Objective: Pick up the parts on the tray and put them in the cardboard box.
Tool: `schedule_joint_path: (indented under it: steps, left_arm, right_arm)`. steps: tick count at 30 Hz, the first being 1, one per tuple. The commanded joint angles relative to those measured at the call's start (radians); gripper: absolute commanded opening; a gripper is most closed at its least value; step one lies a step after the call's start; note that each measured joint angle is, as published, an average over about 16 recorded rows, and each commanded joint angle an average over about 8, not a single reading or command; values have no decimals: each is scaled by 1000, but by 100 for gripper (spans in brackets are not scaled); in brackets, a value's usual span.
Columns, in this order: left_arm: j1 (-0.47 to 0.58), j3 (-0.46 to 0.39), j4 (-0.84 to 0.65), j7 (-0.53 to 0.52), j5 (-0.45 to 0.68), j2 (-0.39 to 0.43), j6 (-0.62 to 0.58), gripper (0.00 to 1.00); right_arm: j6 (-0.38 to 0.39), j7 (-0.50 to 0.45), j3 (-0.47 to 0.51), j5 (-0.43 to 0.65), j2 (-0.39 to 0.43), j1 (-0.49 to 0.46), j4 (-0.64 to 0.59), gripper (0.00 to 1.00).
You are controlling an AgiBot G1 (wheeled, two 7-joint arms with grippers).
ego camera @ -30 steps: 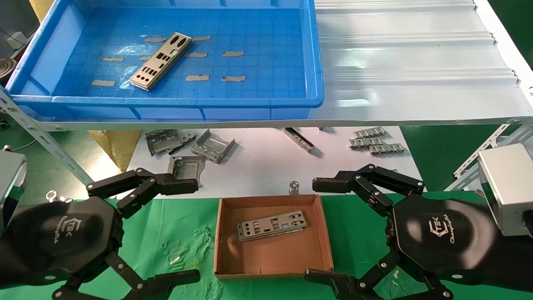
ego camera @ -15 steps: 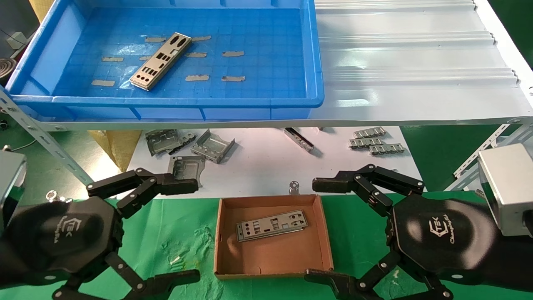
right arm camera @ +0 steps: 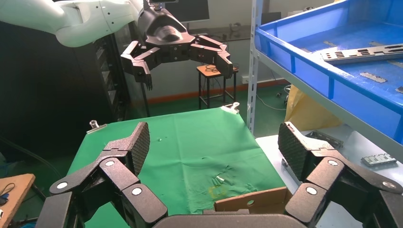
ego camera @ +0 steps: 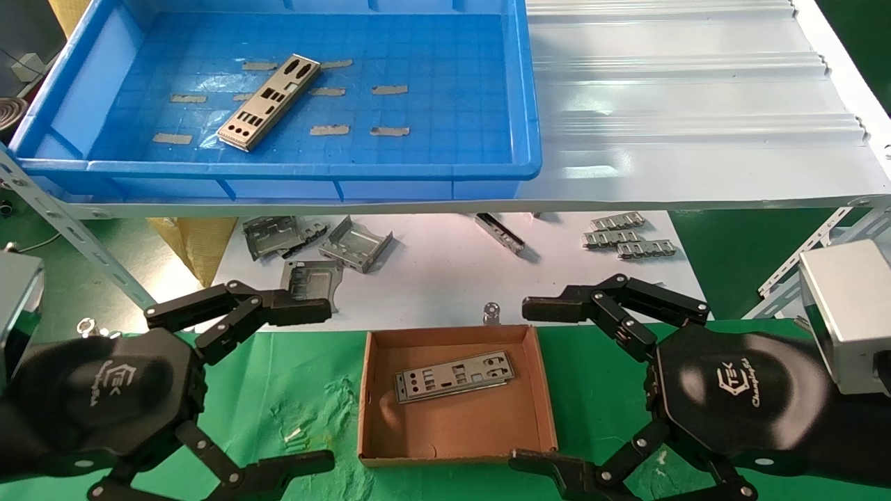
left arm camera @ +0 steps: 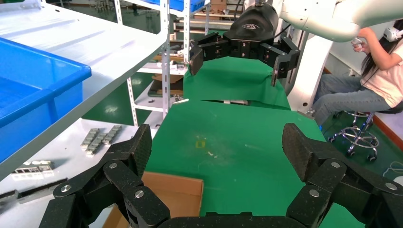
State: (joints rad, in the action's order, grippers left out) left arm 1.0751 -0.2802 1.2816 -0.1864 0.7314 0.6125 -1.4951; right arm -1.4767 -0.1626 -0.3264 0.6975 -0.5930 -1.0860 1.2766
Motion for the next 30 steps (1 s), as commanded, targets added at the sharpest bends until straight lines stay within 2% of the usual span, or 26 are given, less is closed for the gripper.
schedule_joint_path:
  steps: [1,30]
  left_arm:
    - [0,0,0,0,0,0,0,100]
    - [0,0,0,0,0,0,0,100]
  right_arm:
    - [0,0,0,0,0,0,0,100]
    - [0,0,0,0,0,0,0,100]
